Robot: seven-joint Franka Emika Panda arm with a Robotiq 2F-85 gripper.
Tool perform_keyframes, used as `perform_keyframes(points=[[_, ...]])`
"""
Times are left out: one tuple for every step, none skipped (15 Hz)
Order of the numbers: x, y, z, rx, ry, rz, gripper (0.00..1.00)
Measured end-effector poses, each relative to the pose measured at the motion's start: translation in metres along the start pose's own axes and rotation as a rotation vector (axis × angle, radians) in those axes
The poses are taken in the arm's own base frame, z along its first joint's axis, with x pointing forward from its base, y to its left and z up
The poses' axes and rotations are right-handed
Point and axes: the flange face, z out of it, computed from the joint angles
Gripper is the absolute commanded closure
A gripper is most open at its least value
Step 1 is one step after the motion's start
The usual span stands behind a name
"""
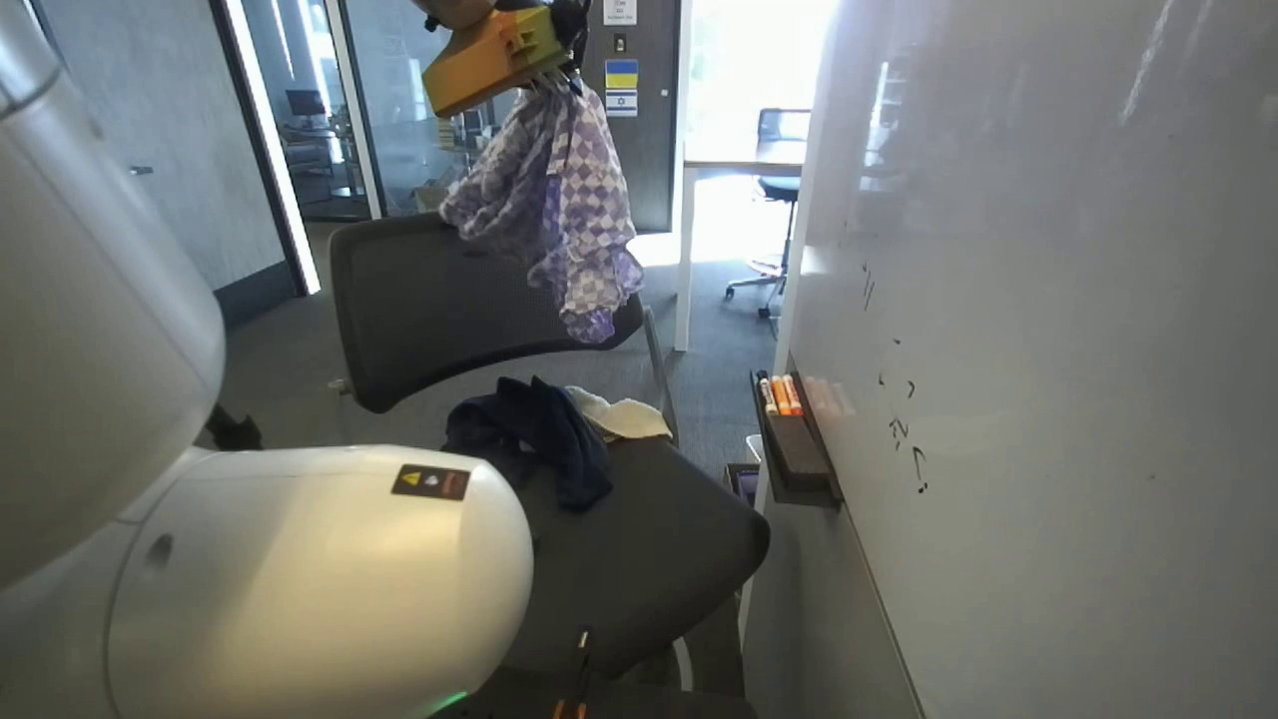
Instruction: Put the white and blue clothing on the seat of the chair.
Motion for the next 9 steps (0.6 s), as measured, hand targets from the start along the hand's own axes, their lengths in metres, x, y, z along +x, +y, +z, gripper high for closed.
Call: perform_keyframes(points=[[-0.006, -0.001, -0.001, -0.013, -0.045, -0.006, 0.99], [-0.013, -0.002, 0.000, -0.022, -0.091, -0.014, 0.99], [-0.020, -0.004, 0.004, -0.029, -0.141, -0.024, 0.99], [-0.028, -0.006, 0.011, -0.030, -0.188, -0.037, 0.99], [-0.037, -0.007, 0.020, -0.027, -0.231, -0.050, 0.99], [-0.047, -0.009, 0.033, -0.022, -0.274, -0.066, 0.99], [-0.058, -0.012, 0.046, -0.007, -0.311, -0.079, 0.99], [-0.071, -0.015, 0.062, 0.019, -0.342, -0.090, 0.99], [-0.085, -0.020, 0.078, 0.056, -0.370, -0.095, 0.99]])
